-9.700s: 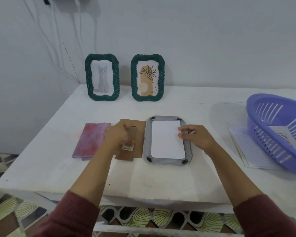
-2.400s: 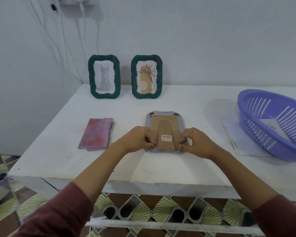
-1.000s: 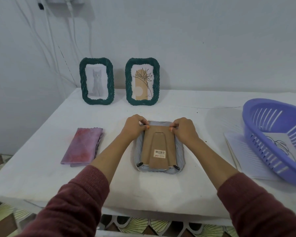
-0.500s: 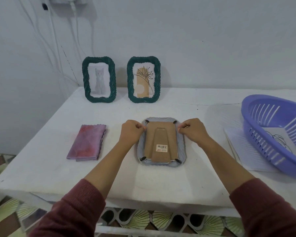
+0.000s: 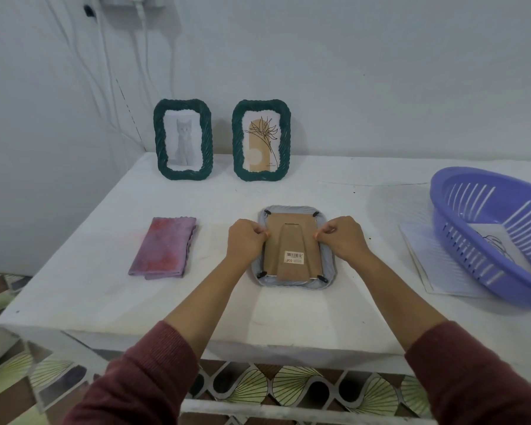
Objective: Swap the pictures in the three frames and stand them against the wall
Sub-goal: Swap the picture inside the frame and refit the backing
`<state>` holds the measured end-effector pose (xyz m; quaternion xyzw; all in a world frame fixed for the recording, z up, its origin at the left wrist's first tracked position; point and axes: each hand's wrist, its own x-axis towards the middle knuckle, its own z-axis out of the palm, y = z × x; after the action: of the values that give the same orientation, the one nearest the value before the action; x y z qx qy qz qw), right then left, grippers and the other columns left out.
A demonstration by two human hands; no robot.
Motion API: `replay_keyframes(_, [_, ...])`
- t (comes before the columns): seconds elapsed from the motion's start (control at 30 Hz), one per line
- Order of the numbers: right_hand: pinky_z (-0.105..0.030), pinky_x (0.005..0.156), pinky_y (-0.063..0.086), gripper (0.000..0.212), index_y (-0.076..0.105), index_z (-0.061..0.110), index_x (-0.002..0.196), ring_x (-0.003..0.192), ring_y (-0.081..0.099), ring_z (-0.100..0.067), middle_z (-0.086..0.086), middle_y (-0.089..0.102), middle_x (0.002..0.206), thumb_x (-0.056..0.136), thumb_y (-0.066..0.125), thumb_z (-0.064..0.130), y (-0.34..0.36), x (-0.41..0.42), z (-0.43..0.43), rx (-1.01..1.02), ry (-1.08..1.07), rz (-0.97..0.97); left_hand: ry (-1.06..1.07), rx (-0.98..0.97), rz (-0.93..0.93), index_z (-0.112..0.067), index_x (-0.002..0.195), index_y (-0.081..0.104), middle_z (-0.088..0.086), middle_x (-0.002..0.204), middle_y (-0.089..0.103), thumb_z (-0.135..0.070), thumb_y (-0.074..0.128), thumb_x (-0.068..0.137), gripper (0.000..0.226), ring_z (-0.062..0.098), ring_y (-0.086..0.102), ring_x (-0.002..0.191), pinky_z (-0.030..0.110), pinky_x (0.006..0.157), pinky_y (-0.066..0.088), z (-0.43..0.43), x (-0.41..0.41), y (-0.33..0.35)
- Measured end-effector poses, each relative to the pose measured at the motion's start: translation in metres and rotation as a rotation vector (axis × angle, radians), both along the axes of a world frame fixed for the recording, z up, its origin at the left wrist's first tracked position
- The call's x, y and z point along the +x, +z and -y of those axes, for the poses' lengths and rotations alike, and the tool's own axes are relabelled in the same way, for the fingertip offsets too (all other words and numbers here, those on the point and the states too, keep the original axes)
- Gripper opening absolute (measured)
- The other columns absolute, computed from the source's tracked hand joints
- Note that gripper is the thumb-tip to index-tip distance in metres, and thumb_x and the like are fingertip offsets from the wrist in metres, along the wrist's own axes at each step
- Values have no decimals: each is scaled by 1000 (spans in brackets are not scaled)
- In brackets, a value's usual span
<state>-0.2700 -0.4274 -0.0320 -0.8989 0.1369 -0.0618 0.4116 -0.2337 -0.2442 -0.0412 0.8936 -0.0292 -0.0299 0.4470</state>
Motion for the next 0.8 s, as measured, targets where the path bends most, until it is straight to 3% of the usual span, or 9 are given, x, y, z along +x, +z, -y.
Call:
replay_keyframes(0.13, [-20,73,38,25,67,2,106,88,52,-13,-2,62,91,82,65,9,2,-9,0,100,-20,-2,9,-79,-31,-1,94,71,3,88,61,-6,60,85,15,13,54,87,20,80,41,-5,-7,7])
replay_keyframes(0.27, [-27,75,44,34,64,1,110,83,52,-18,6,49,71,77,68,0,-3,-21,3,150,-43,-66,7,-66,-66,0,90,71,4,80,63,3,56,83,16,17,56,75,7,56,41,-12,-13,9])
replay_keyframes(0.4, [-14,62,43,34,66,-1,109,81,52,-18,5,52,72,75,63,-6,-4,-27,5,115,-74,-47,-7,-86,-93,3,108,66,15,110,67,4,52,86,26,27,60,106,22,83,43,-10,-16,12])
replay_keyframes(0.47, [-4,57,41,33,67,-1,109,83,54,-17,-4,60,81,76,62,-5,8,-27,10,41,-98,-12,-27,-98,-111,2,113,63,17,113,65,1,55,86,28,27,59,109,24,87,42,-9,-19,13])
replay_keyframes(0.53, [-1,65,42,30,68,-1,107,88,59,-21,-16,67,97,78,60,-2,35,-27,17,-130,-110,65,-47,-118,-128,-1,117,61,13,107,62,-5,59,86,31,26,58,103,26,87,43,-9,-19,15])
replay_keyframes(0.6, [-24,84,47,26,68,-5,103,98,62,-31,-21,68,106,80,56,-1,72,-27,18,-312,-67,113,-59,-175,-126,-3,116,62,8,99,57,-11,60,87,30,25,57,94,31,88,47,-10,-19,20])
replay_keyframes(0.67, [-35,81,50,25,67,-11,97,96,62,-38,-26,67,104,77,54,-3,101,-25,12,-437,-2,124,-64,-281,-120,-3,113,63,6,99,59,-12,57,89,26,22,58,85,34,87,51,-7,-20,30])
replay_keyframes(0.73, [-30,68,47,25,67,-10,94,91,63,-37,-25,68,99,75,53,-3,118,-24,-4,-512,64,102,-66,-453,-143,-5,111,62,7,99,60,-13,53,92,23,18,59,78,29,79,54,-3,-24,45])
replay_keyframes(0.8, [-25,70,40,25,68,-2,99,90,61,-28,-14,68,100,77,57,1,124,-24,-28,-545,173,103,-70,-613,-207,-13,114,57,9,97,61,-19,50,94,22,19,61,78,26,73,55,0,-28,60])
